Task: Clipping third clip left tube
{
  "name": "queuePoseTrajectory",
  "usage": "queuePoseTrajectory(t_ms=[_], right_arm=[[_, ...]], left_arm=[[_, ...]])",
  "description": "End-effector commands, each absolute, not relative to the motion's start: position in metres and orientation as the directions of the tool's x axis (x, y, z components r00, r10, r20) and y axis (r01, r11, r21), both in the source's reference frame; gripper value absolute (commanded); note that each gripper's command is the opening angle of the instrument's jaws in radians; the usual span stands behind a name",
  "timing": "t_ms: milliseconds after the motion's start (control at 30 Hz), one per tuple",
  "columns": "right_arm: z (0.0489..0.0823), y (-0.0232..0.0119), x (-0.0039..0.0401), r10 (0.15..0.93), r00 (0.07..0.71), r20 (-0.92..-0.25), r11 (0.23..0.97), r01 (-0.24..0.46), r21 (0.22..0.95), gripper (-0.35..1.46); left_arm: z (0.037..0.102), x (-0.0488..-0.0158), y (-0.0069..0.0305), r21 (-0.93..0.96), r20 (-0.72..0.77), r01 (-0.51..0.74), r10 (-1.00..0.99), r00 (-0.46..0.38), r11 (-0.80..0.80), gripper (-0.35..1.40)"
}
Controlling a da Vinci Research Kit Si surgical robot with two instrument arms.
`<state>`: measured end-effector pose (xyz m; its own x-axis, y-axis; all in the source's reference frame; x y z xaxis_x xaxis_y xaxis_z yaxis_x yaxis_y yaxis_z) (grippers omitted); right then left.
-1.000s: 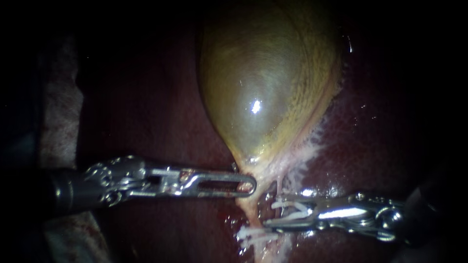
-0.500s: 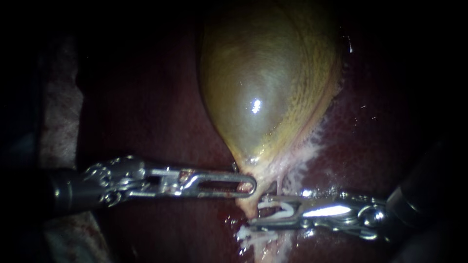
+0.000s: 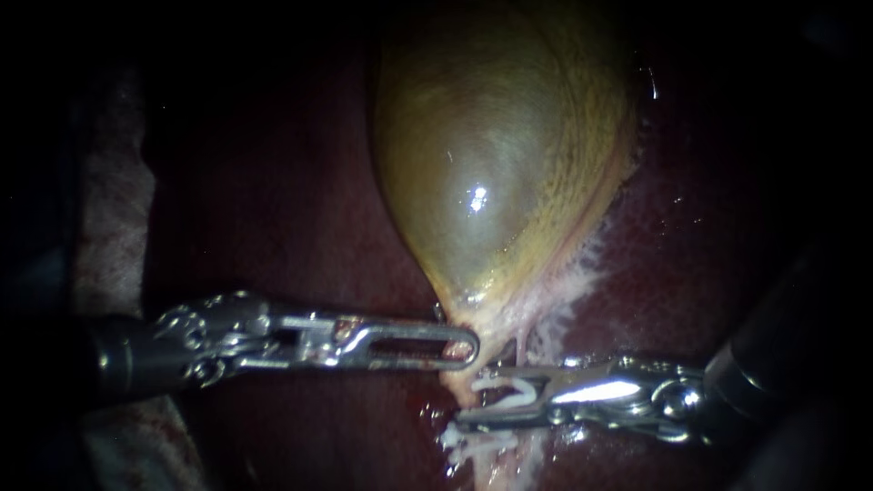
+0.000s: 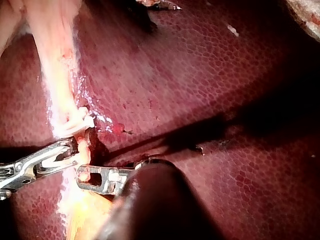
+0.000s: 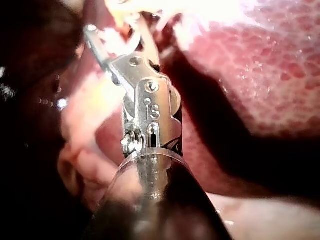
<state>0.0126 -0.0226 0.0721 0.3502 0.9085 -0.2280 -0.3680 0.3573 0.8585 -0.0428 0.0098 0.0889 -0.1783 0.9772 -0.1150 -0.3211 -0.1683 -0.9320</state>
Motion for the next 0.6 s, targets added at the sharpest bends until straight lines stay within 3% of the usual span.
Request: queuePoseTrajectory(t_ms=[33, 600], right_arm=[[0.0722, -0.0226, 0.0125, 0.908, 0.351, -0.228, 0.358, -0.368, 0.858, 0.52], [0.0735, -0.0224, 0.0141, 0.909, 0.355, -0.217, 0.350, -0.370, 0.861, 0.51]], left_arm=[[0.0889, -0.0428, 0.0098, -0.932, -0.115, -0.322, 0.977, -0.178, -0.168, -0.35], [0.0882, -0.0430, 0.0099, -0.933, -0.106, -0.323, 0.979, -0.175, -0.159, -0.35]])
